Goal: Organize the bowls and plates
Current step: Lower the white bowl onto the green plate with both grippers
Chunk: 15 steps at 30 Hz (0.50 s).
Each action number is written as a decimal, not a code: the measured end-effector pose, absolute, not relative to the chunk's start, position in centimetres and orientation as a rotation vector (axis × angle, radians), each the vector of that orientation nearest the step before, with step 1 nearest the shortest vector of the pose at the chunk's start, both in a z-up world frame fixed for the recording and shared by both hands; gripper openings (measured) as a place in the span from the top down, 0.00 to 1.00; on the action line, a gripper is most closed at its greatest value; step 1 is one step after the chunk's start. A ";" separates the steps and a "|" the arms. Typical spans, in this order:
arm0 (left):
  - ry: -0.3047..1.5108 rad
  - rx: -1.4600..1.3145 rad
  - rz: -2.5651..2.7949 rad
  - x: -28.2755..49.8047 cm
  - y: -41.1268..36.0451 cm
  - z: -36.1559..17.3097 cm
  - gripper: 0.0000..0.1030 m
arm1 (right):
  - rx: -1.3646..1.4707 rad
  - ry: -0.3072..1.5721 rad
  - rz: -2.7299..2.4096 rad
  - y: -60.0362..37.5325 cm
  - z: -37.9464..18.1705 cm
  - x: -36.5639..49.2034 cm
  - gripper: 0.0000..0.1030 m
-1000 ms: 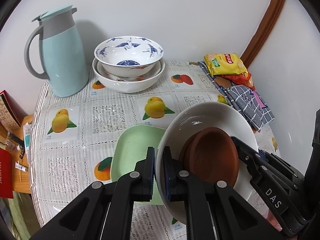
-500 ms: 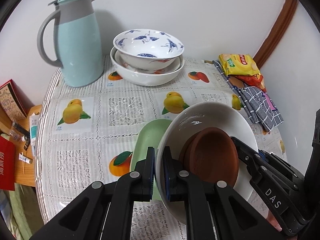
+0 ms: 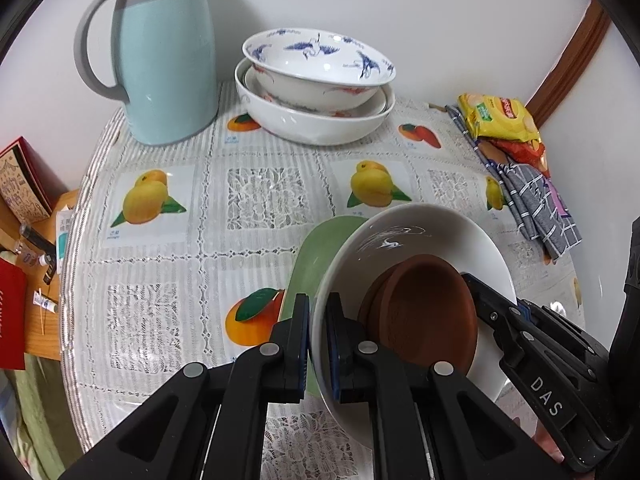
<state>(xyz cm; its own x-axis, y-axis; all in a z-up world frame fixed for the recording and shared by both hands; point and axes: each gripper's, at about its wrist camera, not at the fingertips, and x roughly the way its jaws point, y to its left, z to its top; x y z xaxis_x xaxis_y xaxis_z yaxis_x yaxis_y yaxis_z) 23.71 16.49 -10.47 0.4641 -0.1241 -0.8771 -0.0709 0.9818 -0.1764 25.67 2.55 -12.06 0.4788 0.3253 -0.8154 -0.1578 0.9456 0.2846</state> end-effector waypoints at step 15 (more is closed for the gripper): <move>1.147 -0.202 -0.028 25.8 16.4 -14.1 0.92 | 0.186 1.117 0.310 2.3 -16.3 28.1 0.92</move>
